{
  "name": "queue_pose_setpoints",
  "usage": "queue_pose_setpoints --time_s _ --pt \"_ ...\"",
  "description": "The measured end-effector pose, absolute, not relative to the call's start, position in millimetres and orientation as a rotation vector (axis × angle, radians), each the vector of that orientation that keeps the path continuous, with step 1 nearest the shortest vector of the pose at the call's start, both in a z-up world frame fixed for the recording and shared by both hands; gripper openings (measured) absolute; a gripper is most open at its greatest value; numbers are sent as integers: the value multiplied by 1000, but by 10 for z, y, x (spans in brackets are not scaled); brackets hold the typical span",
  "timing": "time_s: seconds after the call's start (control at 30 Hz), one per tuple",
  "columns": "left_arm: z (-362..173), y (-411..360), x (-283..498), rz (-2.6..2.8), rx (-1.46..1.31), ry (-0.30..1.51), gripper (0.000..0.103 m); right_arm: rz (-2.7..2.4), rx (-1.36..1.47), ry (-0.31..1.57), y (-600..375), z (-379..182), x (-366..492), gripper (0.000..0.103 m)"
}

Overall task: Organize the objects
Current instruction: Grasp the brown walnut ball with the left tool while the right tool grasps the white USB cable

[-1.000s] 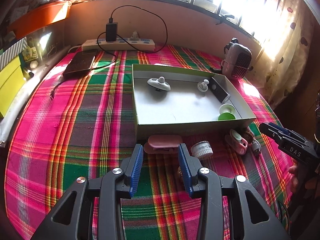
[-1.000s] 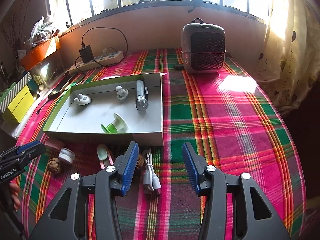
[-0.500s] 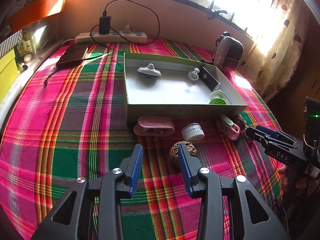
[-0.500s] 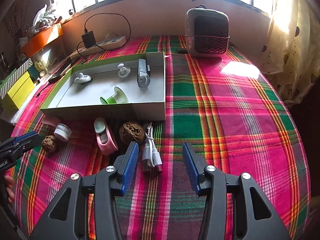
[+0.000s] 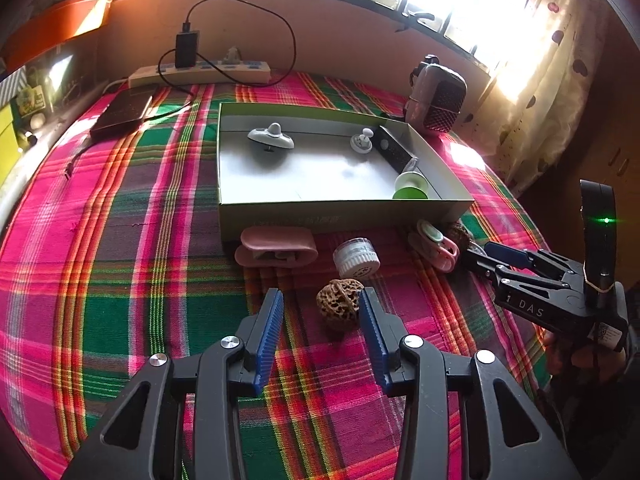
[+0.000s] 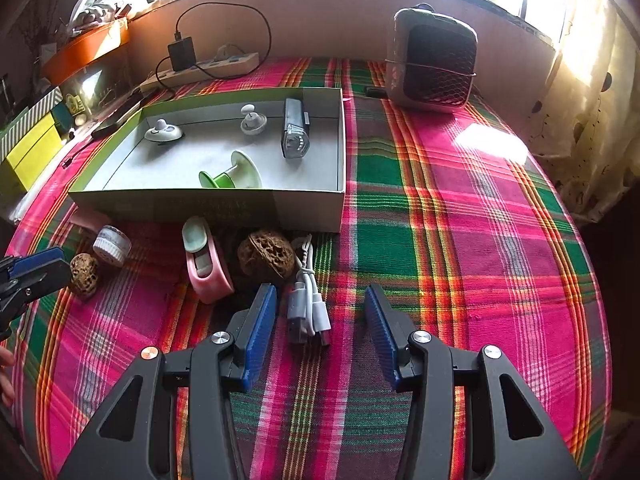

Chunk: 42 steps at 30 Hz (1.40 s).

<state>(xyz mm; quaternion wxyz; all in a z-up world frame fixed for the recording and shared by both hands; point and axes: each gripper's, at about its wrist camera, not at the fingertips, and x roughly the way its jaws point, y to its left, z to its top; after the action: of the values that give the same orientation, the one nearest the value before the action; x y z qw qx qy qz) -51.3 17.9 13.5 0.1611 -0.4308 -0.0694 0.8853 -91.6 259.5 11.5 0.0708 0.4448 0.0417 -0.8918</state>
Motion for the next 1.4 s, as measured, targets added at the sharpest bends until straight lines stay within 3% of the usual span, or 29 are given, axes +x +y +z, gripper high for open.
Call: queue_pose_setpoints --time_s 0.33,0.47,0.63,1.4 --pt "114 316 -536 2498 -1241 -156 38 -2699 1342 124 2655 122 -919 47" --pt "103 357 -549 2492 -1249 -148 38 -2697 1332 122 2662 129 -914 30" --pt "80 422 -562 2483 -1267 -126 38 -2695 1327 114 2682 133 -913 22" --pt "53 581 -578 2529 -1284 -29 37 -2699 1325 106 2694 129 -859 21"
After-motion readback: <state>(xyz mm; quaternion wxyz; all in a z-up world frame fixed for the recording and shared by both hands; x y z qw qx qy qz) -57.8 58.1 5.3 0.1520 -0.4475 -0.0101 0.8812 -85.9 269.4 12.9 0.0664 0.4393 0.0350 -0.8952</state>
